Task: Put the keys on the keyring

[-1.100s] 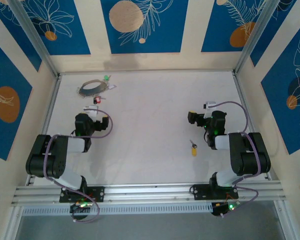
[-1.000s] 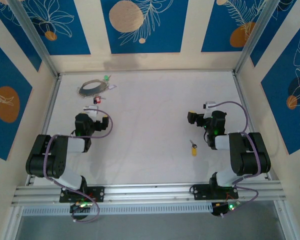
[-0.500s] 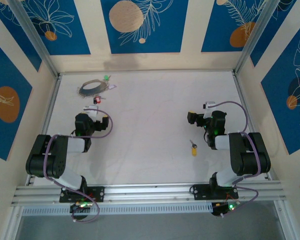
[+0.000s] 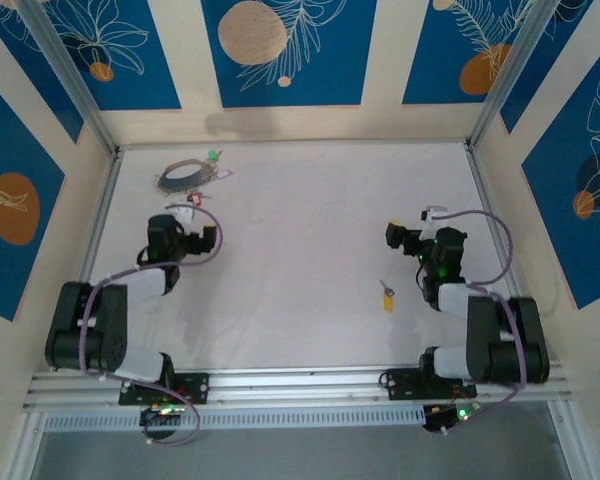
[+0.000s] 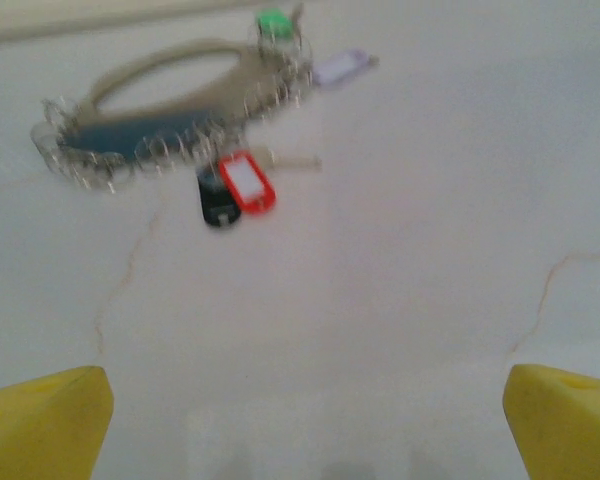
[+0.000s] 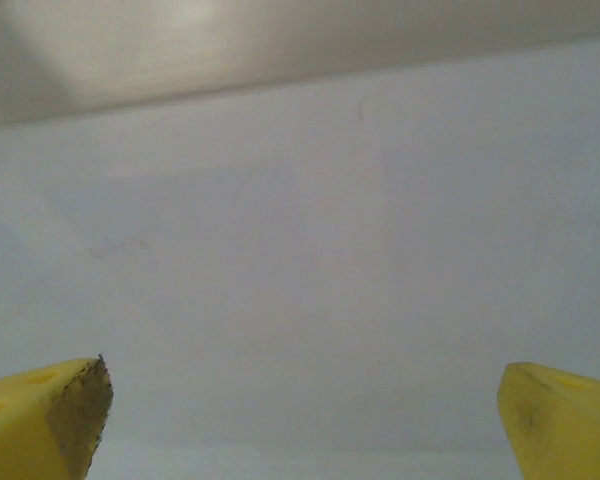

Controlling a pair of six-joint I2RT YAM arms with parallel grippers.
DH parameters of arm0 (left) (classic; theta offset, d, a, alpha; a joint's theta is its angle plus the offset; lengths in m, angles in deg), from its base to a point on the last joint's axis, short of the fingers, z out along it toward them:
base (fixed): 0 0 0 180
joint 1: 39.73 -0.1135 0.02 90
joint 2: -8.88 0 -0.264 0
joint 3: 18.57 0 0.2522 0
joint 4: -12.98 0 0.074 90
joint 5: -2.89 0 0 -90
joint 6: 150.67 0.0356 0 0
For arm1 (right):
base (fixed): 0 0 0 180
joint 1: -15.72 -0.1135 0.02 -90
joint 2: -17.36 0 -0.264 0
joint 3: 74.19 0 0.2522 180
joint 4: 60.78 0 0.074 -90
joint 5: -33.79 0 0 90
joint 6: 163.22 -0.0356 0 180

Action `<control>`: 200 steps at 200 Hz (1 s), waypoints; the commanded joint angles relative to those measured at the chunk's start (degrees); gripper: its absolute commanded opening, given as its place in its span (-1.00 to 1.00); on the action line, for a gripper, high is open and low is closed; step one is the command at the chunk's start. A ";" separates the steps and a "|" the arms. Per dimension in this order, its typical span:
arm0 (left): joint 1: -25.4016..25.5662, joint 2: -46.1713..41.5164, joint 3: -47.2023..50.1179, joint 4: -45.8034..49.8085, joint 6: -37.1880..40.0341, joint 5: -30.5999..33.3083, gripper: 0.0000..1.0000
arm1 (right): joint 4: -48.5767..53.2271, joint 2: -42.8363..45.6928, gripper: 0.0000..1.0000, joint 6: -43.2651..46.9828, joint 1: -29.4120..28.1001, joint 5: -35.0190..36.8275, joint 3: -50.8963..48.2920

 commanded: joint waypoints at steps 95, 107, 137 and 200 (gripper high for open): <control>-1.88 19.49 -56.48 53.31 -16.64 0.79 1.00 | 36.32 13.67 0.99 -8.56 -11.94 3.16 15.21; -2.87 23.81 -59.62 50.76 -14.88 -2.84 1.00 | 38.46 13.74 0.99 -7.93 -13.88 4.04 15.74; -3.69 37.63 -72.78 55.04 -10.61 -4.50 1.00 | 39.14 13.85 0.98 -7.73 -15.96 4.54 14.82; -4.16 57.13 -93.15 62.97 -11.15 -11.31 1.00 | 48.33 14.54 0.98 -7.83 -16.85 3.77 17.53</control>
